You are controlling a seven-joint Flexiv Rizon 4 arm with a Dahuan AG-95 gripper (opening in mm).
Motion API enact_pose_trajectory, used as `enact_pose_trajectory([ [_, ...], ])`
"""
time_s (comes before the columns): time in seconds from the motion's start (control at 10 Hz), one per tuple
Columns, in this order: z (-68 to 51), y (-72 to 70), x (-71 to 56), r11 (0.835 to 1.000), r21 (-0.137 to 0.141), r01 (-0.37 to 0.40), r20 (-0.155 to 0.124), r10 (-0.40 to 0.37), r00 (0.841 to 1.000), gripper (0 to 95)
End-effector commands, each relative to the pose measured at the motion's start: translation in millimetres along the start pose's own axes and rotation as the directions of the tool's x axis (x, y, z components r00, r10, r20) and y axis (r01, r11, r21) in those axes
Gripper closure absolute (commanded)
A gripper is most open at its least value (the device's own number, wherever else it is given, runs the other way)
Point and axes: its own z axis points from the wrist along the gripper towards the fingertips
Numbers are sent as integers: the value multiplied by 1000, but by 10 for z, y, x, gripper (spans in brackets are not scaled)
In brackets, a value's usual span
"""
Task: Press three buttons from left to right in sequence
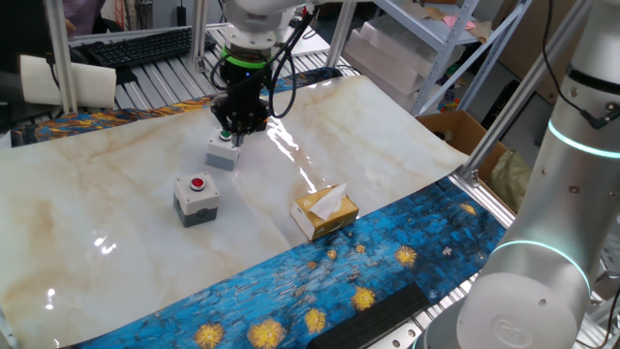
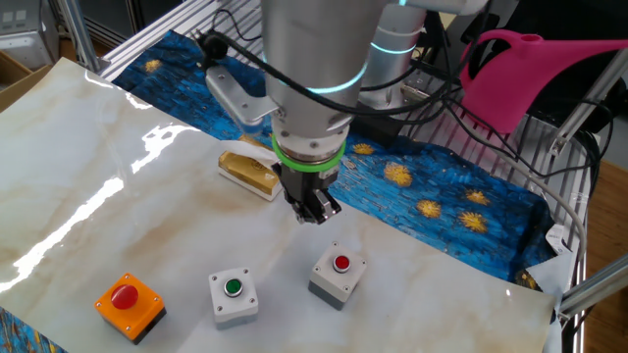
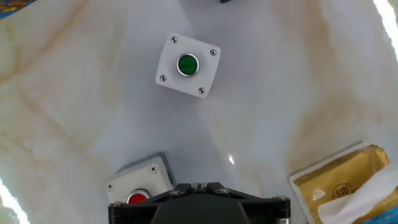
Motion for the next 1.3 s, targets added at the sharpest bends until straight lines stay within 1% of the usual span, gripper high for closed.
enact_pose_trajectory([
  [0.1,41,94,-13,1000,-3,-21,2,21,1000,950],
  [0.4,117,202,-6,999,-8,-45,4,45,999,950],
  [0.6,135,210,5,999,-11,-41,-2,41,999,950],
  [0.7,162,218,24,999,-16,-40,-8,40,999,950],
  [0.8,203,229,53,999,-16,-47,-7,46,999,950],
  [0.9,278,227,115,998,-17,-58,-2,58,998,950],
  [1.0,315,220,148,998,-21,-62,-1,62,998,950],
  [1.2,365,259,159,995,-41,-93,-9,93,996,950],
  [1.3,380,278,157,994,-42,-105,-8,104,994,950],
])
